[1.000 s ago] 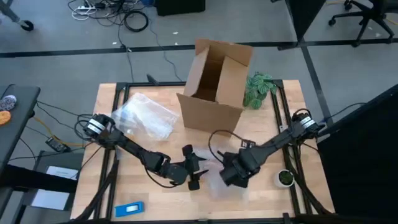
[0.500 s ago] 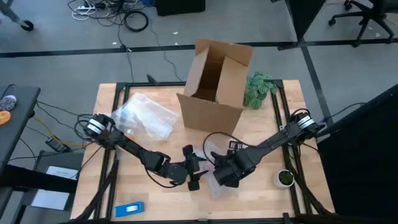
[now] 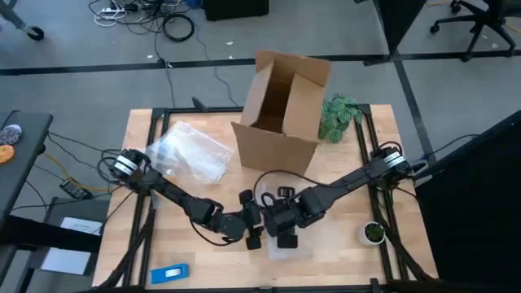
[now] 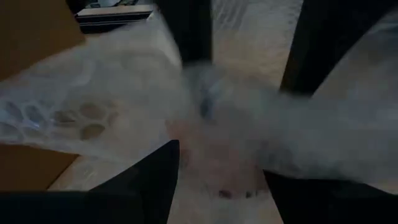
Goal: Wrap mug
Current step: Wrap the orange mug with transparent bubble wrap
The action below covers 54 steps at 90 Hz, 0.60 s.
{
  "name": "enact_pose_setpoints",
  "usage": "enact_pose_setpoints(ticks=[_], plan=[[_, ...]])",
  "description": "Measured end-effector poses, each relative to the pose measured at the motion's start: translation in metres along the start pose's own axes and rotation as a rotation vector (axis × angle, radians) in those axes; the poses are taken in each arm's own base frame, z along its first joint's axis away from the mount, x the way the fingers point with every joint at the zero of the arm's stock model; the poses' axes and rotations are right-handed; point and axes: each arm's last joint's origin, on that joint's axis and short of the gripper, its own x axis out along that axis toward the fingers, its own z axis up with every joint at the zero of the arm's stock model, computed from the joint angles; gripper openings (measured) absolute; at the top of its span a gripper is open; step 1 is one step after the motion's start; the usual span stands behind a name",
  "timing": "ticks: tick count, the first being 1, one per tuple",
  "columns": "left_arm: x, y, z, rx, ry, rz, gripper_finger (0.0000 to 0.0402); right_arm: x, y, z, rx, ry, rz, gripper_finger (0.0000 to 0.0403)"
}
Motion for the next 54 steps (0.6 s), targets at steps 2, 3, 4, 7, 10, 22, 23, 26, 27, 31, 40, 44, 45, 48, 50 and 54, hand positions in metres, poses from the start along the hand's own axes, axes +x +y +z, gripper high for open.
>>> enact_pose_setpoints(ticks=[2,3,4,7,10,22,23,26,27,31,40,44,45,48,50,54], plan=[[0.0,0.0,0.0,0.003,0.002,0.0,0.0209,0.004,-0.001,0.001,-0.003,0.013,0.001,0.0165],[0.0,0.0,0.0,0.006,0.004,0.001,0.0209,0.006,-0.002,0.001,-0.005,0.02,0.001,0.0164],[-0.001,0.0,0.0,0.006,0.004,0.001,0.0209,0.008,-0.003,0.001,-0.007,0.027,0.001,0.0164],[-0.002,0.001,0.001,0.01,0.007,0.001,0.0209,0.014,-0.005,0.001,-0.013,0.047,0.003,0.0164],[-0.004,0.002,0.001,0.022,0.013,-0.002,0.0209,0.017,-0.006,0.001,-0.02,0.064,0.006,0.0164],[-0.014,0.004,0.009,0.042,0.021,-0.01,0.0209,0.032,-0.011,0.003,-0.029,0.107,0.023,0.0162],[-0.015,0.004,0.01,0.044,0.023,-0.01,0.0209,0.033,-0.011,0.003,-0.029,0.11,0.024,0.0162],[-0.019,0.005,0.012,0.046,0.025,-0.01,0.0209,0.037,-0.012,0.003,-0.028,0.121,0.028,0.0162],[-0.02,0.006,0.013,0.047,0.024,-0.011,0.0209,0.037,-0.012,0.003,-0.028,0.124,0.03,0.0162],[-0.024,0.007,0.016,0.048,0.024,-0.011,0.0209,0.038,-0.013,0.004,-0.027,0.127,0.034,0.0162],[-0.032,0.01,0.025,0.035,0.004,-0.014,0.0209,0.039,-0.014,0.003,-0.026,0.136,0.034,0.016],[-0.035,0.01,0.029,0.03,-0.007,-0.022,0.0209,0.038,-0.015,0.002,-0.029,0.143,0.032,0.016],[-0.036,0.01,0.029,0.033,-0.007,-0.023,0.0209,0.038,-0.015,0.002,-0.028,0.142,0.032,0.016],[-0.037,0.01,0.029,0.037,-0.008,-0.022,0.0209,0.037,-0.015,0.002,-0.025,0.142,0.032,0.016],[-0.037,0.01,0.029,0.039,-0.008,-0.022,0.0209,0.037,-0.015,0.002,-0.026,0.146,0.032,0.016],[-0.038,0.009,0.029,0.045,-0.01,-0.021,0.0209,0.037,-0.016,0.001,-0.023,0.156,0.028,0.016]])
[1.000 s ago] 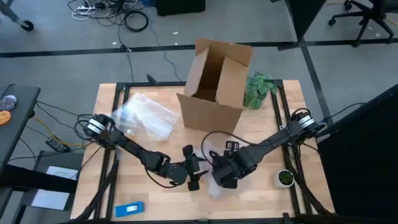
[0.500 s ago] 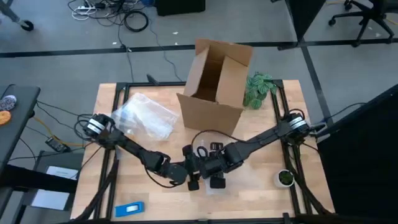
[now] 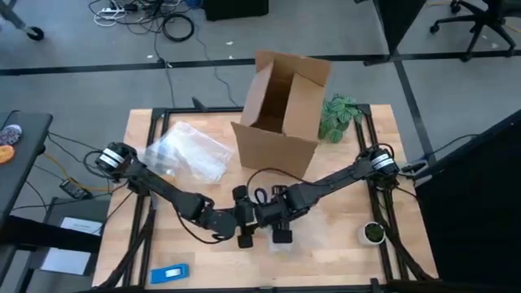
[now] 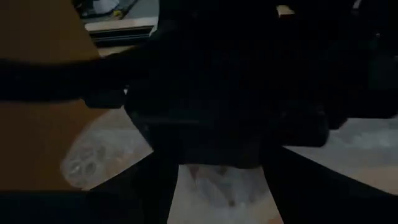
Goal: Wrap mug
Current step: Wrap the orange mug with transparent bubble wrap
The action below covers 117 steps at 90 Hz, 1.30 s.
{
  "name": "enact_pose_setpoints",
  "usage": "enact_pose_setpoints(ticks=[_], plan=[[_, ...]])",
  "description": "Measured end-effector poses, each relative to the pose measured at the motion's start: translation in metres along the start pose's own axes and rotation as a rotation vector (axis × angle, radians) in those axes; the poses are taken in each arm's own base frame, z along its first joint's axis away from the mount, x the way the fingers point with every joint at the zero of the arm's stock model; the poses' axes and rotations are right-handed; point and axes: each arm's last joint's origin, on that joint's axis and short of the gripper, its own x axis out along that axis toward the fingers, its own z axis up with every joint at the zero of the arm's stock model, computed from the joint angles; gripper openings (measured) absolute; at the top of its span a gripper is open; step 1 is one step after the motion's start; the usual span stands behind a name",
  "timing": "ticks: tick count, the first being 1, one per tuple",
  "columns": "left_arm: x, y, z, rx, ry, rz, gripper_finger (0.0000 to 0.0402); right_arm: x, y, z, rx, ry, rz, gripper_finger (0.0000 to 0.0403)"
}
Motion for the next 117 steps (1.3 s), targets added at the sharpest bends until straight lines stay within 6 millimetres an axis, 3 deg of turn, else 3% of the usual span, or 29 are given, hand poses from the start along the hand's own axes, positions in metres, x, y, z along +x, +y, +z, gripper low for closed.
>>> enact_pose_setpoints(ticks=[14,48,94,107,117], plan=[[0.006,-0.005,-0.002,-0.036,-0.038,0.008,0.0209,0.0,0.003,-0.002,0.003,0.006,-0.004,0.0158],[0.044,-0.016,-0.033,-0.074,-0.029,0.024,0.0209,-0.015,0.012,-0.005,0.013,-0.017,-0.004,0.0158],[0.047,-0.016,-0.036,-0.075,-0.018,0.018,0.0209,-0.079,0.013,0.006,0.007,-0.085,-0.029,0.0158],[0.047,-0.016,-0.037,-0.071,-0.016,0.017,0.0209,-0.08,0.018,0.01,-0.012,-0.146,-0.019,0.0158],[0.045,-0.016,-0.035,-0.06,-0.017,0.01,0.0209,-0.071,0.017,0.007,-0.016,-0.129,-0.026,0.0158]])
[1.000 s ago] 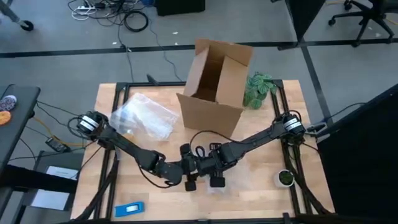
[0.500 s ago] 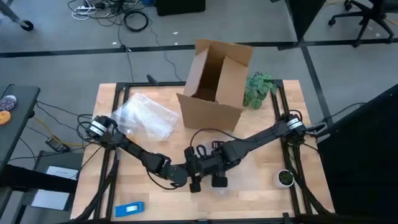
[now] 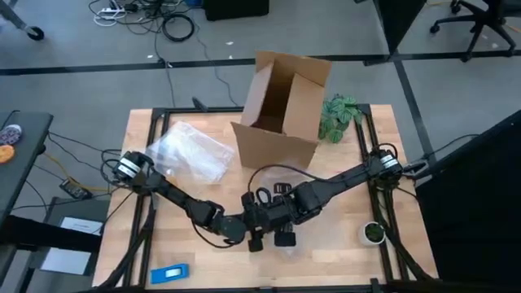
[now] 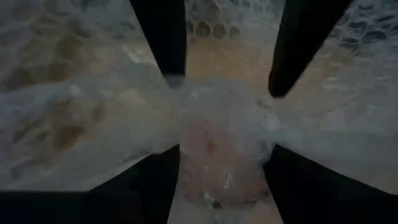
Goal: Wrap mug
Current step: Wrap the orange mug with transparent bubble wrap
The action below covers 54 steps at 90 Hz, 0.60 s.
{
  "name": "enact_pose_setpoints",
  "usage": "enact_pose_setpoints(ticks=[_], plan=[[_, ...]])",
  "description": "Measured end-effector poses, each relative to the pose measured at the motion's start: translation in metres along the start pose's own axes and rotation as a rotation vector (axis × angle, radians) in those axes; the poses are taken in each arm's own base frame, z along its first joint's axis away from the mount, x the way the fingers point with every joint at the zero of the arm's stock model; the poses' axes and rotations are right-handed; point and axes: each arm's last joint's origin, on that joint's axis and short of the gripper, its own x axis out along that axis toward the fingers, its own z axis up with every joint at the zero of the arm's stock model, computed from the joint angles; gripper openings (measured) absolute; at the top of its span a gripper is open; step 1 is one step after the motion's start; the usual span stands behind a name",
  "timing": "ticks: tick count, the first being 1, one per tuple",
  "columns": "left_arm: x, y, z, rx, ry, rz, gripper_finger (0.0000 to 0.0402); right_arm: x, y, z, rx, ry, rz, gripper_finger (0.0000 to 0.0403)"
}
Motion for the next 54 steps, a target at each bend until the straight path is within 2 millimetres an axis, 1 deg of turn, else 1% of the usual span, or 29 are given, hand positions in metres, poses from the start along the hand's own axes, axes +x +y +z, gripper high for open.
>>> enact_pose_setpoints(ticks=[18,27,38,45,54], plan=[[-0.009,0.001,0.006,0.027,0.002,-0.01,0.0209,0.031,-0.004,-0.011,0.011,0.059,-0.002,0.0158],[-0.018,0.001,0.013,0.038,0.011,-0.018,0.0209,0.046,-0.007,-0.021,0.02,0.105,-0.014,0.0158],[-0.036,0.001,0.024,0.047,0.012,-0.035,0.0209,0.062,-0.014,-0.032,0.044,0.155,-0.034,0.0158],[-0.051,0.001,0.032,0.058,0.014,-0.05,0.0209,0.069,-0.016,-0.038,0.058,0.175,-0.046,0.0158],[-0.069,-0.002,0.039,0.057,0.003,-0.072,0.0209,0.076,-0.015,-0.04,0.064,0.158,-0.028,0.0158]])
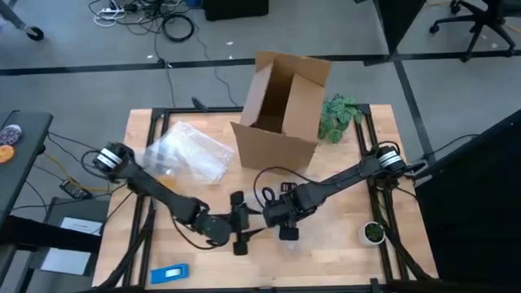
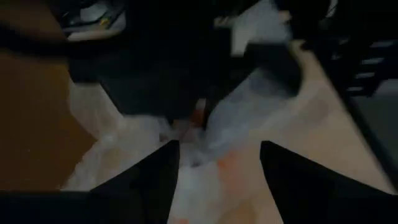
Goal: Wrap mug
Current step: Wrap the orange mug with transparent bubble wrap
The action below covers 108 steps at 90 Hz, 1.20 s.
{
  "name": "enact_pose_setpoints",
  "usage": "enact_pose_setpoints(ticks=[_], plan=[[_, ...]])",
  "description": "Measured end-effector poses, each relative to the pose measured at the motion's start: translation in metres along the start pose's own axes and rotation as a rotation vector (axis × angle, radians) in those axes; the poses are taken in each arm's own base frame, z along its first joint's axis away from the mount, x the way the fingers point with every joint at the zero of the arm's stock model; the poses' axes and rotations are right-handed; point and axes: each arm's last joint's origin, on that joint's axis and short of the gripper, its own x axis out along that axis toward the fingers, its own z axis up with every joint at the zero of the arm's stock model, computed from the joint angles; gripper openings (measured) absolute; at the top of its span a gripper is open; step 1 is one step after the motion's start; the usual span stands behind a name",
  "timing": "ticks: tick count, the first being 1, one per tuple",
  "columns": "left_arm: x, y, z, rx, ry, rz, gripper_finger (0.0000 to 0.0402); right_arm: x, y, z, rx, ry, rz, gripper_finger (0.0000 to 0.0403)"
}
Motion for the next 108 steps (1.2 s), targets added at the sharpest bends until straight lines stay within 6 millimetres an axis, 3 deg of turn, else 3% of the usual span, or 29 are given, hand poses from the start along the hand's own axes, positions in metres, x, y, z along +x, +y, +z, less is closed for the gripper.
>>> enact_pose_setpoints(ticks=[21,57,82,108], plan=[[-0.011,-0.02,-0.009,-0.029,0.0,0.0,0.0209,-0.003,0.01,0.005,-0.012,-0.054,0.028,0.0158],[0.023,-0.038,-0.052,-0.07,0.061,0.056,0.0209,0.007,0.013,0.007,0.018,-0.116,0.079,0.0158],[0.051,-0.035,-0.048,-0.127,-0.103,0.078,0.0209,-0.021,0.016,0.019,0.008,-0.143,0.085,0.0158],[0.058,-0.029,-0.048,-0.144,-0.115,0.108,0.0209,-0.048,0.013,0.02,0.026,-0.111,0.019,0.0158]])
